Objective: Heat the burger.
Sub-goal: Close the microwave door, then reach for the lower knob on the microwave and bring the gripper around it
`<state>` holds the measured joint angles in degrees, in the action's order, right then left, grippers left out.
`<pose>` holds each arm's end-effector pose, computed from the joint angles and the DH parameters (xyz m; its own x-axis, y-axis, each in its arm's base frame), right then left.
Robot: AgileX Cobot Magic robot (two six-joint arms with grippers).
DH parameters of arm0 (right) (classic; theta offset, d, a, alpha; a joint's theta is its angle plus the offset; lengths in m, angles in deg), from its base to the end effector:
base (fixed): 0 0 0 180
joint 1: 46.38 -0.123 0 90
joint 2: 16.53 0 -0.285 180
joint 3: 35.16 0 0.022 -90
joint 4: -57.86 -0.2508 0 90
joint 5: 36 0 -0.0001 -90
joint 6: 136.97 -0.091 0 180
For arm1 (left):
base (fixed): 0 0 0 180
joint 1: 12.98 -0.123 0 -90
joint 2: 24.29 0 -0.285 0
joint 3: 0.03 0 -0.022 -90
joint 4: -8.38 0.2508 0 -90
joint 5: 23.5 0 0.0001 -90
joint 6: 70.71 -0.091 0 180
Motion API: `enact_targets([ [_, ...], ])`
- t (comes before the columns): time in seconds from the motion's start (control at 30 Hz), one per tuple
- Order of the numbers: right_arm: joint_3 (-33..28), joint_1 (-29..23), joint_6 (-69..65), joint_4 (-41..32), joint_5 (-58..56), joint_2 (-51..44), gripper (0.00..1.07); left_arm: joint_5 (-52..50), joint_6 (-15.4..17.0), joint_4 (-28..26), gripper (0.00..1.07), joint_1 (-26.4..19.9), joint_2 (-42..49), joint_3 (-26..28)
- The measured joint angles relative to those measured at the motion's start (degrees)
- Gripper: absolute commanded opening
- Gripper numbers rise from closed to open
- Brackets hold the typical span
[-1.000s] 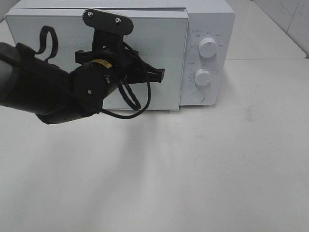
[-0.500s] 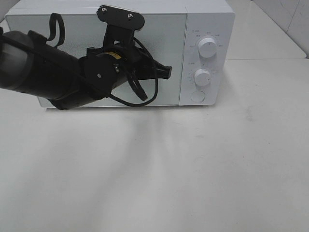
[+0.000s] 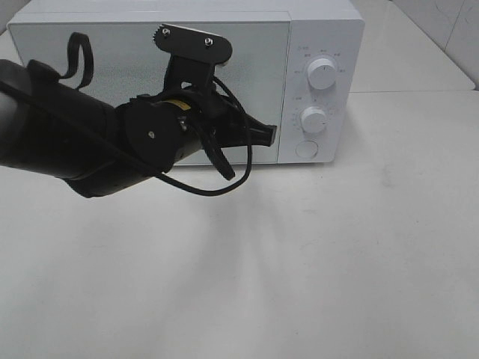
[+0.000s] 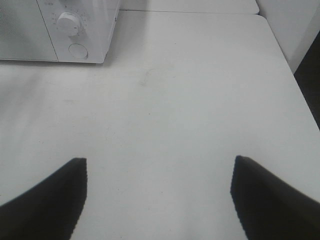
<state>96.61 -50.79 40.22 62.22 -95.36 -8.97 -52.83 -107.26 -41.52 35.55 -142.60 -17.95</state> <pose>-0.0048 -0.0063 0.2811 -0.4227 -0.0224 -0.9060 -0.0133 0.9997 -0.0185 0.2905 -0.2773 0.1705 -0.3673 0.1859 -0.9113 0.4177 0.9084 0.0169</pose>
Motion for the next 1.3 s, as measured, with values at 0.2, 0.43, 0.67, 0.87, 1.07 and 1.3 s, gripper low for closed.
enact_targets([
  [0.2, 0.0, 0.0, 0.0, 0.0, 0.0, 0.0, 0.76, 14.3, -0.2, -2.5, 1.00, 0.2, 3.0, -0.5],
  [0.43, 0.0, 0.0, 0.0, 0.0, 0.0, 0.0, 0.76, 27.7, -0.2, 0.5, 1.03, 0.2, 5.4, -0.5],
  [0.67, 0.0, 0.0, 0.0, 0.0, 0.0, 0.0, 0.76, 35.2, -0.2, 6.2, 1.03, 0.1, 7.8, -0.5],
  [0.87, 0.0, 0.0, 0.0, 0.0, 0.0, 0.0, 0.76, 46.4, 0.1, 7.3, 1.03, -3.2, 11.0, -0.5],
  [1.07, 0.0, 0.0, -0.1, 0.0, 0.0, 0.0, 0.76, 59.6, 2.8, 8.7, 1.03, -11.3, 12.7, -0.5],
  [1.3, 0.0, 0.0, -0.1, 0.0, 0.0, 0.0, 0.76, 68.4, 7.7, 11.2, 1.03, -18.7, 17.1, -0.5],
])
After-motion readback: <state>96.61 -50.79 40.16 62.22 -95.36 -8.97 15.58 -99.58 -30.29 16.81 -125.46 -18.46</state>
